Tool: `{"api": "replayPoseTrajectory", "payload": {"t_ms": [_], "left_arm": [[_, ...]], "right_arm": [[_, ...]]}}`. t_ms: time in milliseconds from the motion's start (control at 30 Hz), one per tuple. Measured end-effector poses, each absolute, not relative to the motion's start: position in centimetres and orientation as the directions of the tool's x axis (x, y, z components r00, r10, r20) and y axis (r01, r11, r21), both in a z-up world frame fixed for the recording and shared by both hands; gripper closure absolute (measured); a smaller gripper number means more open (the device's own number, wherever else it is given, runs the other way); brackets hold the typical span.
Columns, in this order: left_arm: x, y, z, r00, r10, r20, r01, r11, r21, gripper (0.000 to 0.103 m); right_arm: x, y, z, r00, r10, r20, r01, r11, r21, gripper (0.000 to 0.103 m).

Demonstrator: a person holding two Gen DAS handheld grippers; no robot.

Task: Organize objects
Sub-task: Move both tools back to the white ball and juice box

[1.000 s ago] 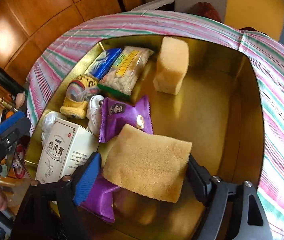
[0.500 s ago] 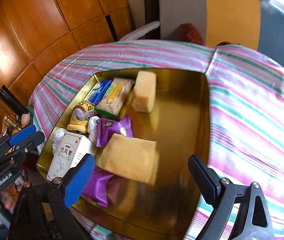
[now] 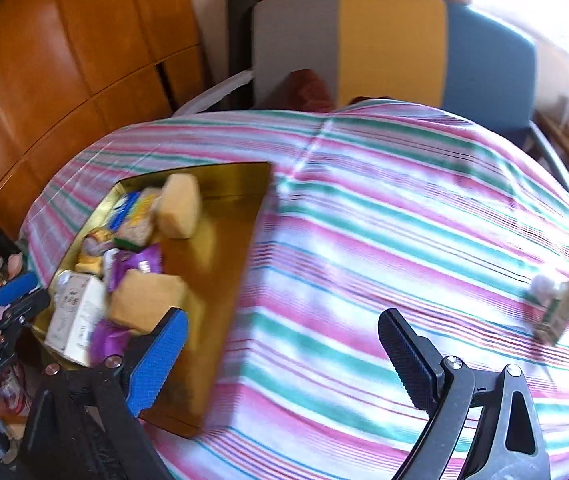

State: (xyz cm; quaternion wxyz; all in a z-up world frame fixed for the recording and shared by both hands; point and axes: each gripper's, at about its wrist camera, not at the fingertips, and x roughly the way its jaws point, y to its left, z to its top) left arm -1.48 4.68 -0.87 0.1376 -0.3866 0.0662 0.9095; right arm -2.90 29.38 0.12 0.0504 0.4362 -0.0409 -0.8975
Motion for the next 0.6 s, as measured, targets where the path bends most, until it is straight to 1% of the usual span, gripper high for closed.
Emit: {"api": "replayPoseTrajectory", "payload": {"t_ms": [233,333,433,533,567,600], "left_arm": [[-1.2,8.3,-0.5,-0.652,0.233,-0.721,-0.381,-0.923,0.046,0.061],[-0.9,10.3,-0.3,-0.648,0.248,-0.72,-0.418,-0.906,0.064,0.061],[-0.8,12.7,-0.1,-0.64,0.271,-0.719,-0.46,-0.884,0.077,0.061],[-0.8,14.8,-0.1,-0.626,0.294,-0.723,-0.495,-0.866,0.076,0.061],[-0.8,15.4,-0.1,-0.621,0.299,-0.725,-0.501,-0.862,0.073,0.061],[-0.8,16.2,-0.2,-0.613,0.31,-0.727,-0.513,-0.856,0.067,0.061]], "right_arm": [[-1.7,36.8,1.4,-0.649,0.016,-0.76,-0.097,-0.993,0.062,0.007],[-1.2,40.9,2.0,-0.669,0.105,-0.736,-0.209,-0.977,0.051,0.007],[-0.5,46.4,1.7,-0.672,0.234,-0.702,-0.379,-0.924,0.056,0.007],[0.7,51.1,0.4,-0.64,0.333,-0.692,-0.539,-0.837,0.096,0.007],[1.1,53.0,-0.1,-0.602,0.346,-0.72,-0.605,-0.786,0.129,0.008],[1.6,54.4,-0.3,-0.6,0.334,-0.727,-0.642,-0.743,0.189,0.008]]}}
